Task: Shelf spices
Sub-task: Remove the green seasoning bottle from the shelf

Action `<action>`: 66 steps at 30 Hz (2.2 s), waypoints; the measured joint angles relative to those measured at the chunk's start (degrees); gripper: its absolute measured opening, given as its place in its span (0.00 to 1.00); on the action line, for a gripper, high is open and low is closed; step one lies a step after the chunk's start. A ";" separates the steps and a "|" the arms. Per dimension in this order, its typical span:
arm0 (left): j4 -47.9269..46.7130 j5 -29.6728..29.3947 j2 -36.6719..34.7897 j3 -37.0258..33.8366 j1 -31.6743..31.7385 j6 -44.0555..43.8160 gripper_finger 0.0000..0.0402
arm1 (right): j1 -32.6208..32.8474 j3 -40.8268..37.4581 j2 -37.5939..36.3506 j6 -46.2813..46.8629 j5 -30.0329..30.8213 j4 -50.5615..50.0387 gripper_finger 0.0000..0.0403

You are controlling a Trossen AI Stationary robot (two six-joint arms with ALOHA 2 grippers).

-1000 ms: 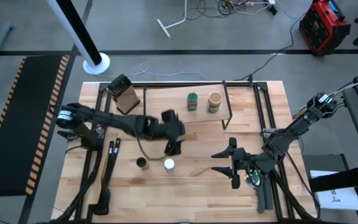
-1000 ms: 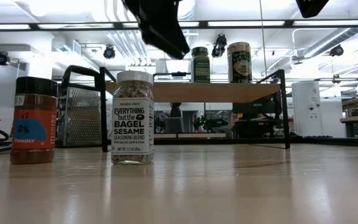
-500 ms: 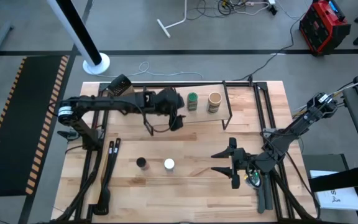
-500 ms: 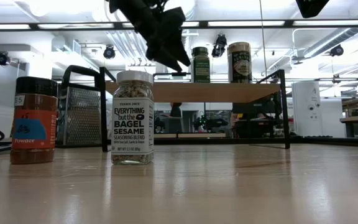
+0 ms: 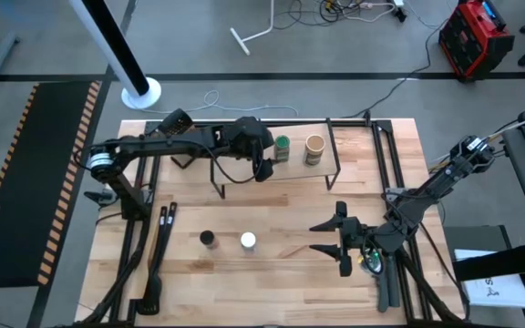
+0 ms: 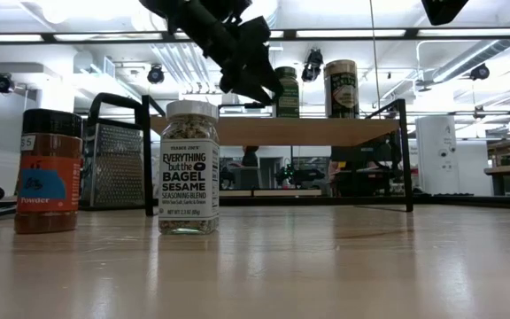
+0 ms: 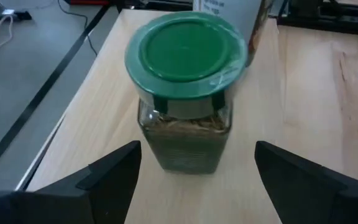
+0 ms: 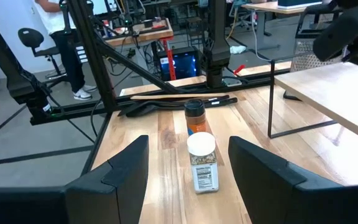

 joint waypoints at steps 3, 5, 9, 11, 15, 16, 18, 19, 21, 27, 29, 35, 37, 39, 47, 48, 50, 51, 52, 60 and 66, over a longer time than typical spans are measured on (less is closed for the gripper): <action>0.75 -0.12 0.48 0.00 0.66 0.23 0.76 | -0.01 0.00 0.00 0.00 0.00 0.02 0.49; 1.18 -0.12 0.70 0.00 1.12 0.29 0.75 | -0.01 0.00 0.00 0.00 0.00 0.01 0.49; 3.18 -0.10 1.33 0.00 1.33 0.55 0.75 | -0.02 0.00 0.00 0.00 0.00 0.04 0.49; 4.73 0.01 1.45 0.00 1.30 0.60 0.75 | -0.01 0.00 0.00 -0.01 0.01 0.03 0.49; 6.23 0.44 1.45 0.00 1.30 1.19 0.76 | 0.00 0.00 0.00 0.00 0.04 0.04 0.49; 6.22 0.70 1.45 0.00 1.30 1.19 0.76 | -0.01 0.00 0.00 -0.01 0.04 0.04 0.49; 6.23 1.58 1.45 0.00 1.32 0.95 0.76 | 0.00 0.00 0.00 -0.02 0.04 0.04 0.49; 6.34 1.76 1.45 0.00 1.30 0.80 0.76 | -0.01 0.00 0.00 -0.02 0.04 0.04 0.49; 7.01 1.80 1.45 0.00 1.30 0.71 0.75 | -0.02 0.00 0.00 -0.27 0.07 0.05 0.49; 11.06 1.81 1.45 0.00 1.25 0.55 0.73 | -0.02 0.00 0.00 -0.28 0.09 0.13 0.49; 11.45 1.72 1.45 0.00 1.25 0.53 0.72 | -0.02 0.00 0.00 -0.26 0.09 0.13 0.49; 12.64 1.34 1.45 -0.07 1.30 0.53 0.68 | -0.02 0.00 0.00 -0.39 0.09 0.15 0.49; 14.81 1.32 1.45 -0.36 1.30 0.53 0.67 | -0.02 0.00 0.00 -0.42 0.11 0.15 0.49; 16.25 1.30 1.45 -0.37 1.30 0.53 0.66 | -0.02 0.00 0.00 -0.42 0.11 0.17 0.49; 17.38 -0.22 1.45 -0.49 1.37 1.47 0.62 | -0.02 0.00 0.00 -0.42 0.11 0.31 0.49; 17.40 -0.23 1.45 -0.51 1.38 1.48 0.62 | -0.02 0.00 0.00 -0.44 0.11 0.29 0.49; 17.36 -0.25 1.45 -0.66 1.38 1.49 0.62 | -0.02 0.00 0.00 -0.44 0.11 0.29 0.49; 17.37 -0.25 1.45 -0.73 1.38 1.51 0.62 | -0.02 0.00 0.00 -0.44 0.11 0.29 0.49; 17.37 -0.25 1.54 -0.79 1.38 1.51 0.63 | -0.02 0.00 0.00 -0.44 0.11 0.28 0.49; 18.39 -0.19 5.59 -0.37 1.36 1.80 0.61 | -0.02 0.00 0.00 -0.44 0.11 0.26 0.49; 19.72 -0.19 5.90 0.28 1.34 2.28 0.60 | -0.02 0.00 0.00 -0.46 0.11 0.01 0.49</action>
